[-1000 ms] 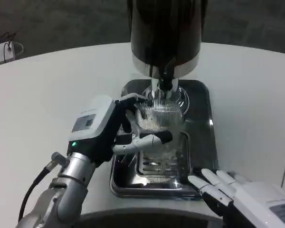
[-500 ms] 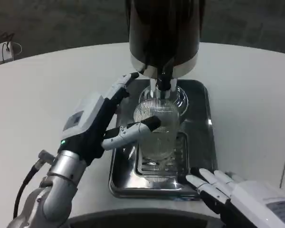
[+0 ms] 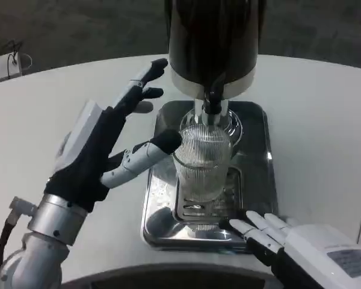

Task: Grasp the cup under the faucet to collect the drink, then remove the cup.

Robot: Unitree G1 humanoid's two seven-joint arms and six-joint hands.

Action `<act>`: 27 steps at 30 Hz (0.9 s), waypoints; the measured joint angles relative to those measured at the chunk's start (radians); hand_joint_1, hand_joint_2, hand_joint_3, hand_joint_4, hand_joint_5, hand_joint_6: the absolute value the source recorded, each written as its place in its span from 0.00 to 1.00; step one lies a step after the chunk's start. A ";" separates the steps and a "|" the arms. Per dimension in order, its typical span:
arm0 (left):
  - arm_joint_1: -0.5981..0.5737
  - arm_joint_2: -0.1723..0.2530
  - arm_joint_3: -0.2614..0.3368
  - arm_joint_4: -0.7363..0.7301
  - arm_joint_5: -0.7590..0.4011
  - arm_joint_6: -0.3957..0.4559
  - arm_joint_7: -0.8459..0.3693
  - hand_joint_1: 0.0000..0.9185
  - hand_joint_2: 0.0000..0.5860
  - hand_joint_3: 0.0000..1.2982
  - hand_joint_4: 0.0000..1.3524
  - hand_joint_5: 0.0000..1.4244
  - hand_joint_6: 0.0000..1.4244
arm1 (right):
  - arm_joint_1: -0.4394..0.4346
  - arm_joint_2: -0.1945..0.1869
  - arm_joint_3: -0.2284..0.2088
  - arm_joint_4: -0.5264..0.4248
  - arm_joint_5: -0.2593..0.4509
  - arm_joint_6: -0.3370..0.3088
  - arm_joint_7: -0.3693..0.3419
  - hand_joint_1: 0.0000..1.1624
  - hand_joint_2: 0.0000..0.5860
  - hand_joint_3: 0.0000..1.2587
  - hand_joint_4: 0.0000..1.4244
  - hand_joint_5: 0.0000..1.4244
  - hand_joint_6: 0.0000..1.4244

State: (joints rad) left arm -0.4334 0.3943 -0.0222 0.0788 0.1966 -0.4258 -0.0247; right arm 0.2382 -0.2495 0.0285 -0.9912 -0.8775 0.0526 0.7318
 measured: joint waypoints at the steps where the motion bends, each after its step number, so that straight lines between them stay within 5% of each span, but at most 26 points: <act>1: 0.000 0.000 0.004 -0.018 -0.015 0.011 -0.021 0.00 0.08 0.10 0.08 0.15 0.21 | 0.000 0.000 0.003 0.002 -0.001 0.001 0.000 0.42 0.78 0.08 0.00 0.00 0.00; 27: -0.162 -0.002 -0.004 -0.098 -0.113 0.142 -0.301 0.00 0.08 0.11 0.09 0.17 0.20 | -0.014 -0.001 0.025 0.003 -0.021 0.025 0.000 0.42 0.78 0.08 0.00 0.00 0.00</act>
State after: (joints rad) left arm -0.5957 0.3921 -0.0258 -0.0190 0.0831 -0.2837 -0.3257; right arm 0.2247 -0.2507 0.0530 -0.9880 -0.8980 0.0774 0.7314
